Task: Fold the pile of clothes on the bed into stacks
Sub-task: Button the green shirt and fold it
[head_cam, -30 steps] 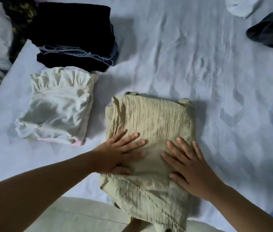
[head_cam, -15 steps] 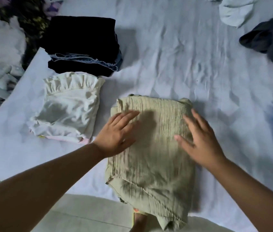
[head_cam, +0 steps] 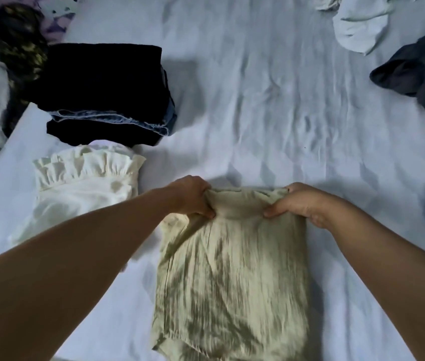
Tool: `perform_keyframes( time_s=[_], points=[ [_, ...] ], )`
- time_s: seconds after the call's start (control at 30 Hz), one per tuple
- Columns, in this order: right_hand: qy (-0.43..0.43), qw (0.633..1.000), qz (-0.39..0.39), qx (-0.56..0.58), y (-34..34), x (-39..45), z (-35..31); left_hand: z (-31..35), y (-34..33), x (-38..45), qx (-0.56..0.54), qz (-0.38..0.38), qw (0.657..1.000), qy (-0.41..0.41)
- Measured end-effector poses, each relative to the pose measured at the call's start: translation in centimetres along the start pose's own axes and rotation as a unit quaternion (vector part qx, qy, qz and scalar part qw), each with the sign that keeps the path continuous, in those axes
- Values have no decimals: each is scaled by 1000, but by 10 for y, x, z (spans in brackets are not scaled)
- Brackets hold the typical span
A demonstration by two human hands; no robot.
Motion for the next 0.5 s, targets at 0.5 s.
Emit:
perform_keyframes(
  time_s=[0.5],
  points=[
    [359, 902, 209, -119, 51, -46, -66, 24, 97, -27, -1, 241, 949, -201]
  ],
)
Point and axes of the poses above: each hand's wrist, its own x-axis towards the middle knuckle, its own y-axis out of the back of the hand, z = x × y, the point moved 7 cm from there along x, towards the middle knuckle, and after that the axes turned 11 degrees about z, right-handed, at the moved point
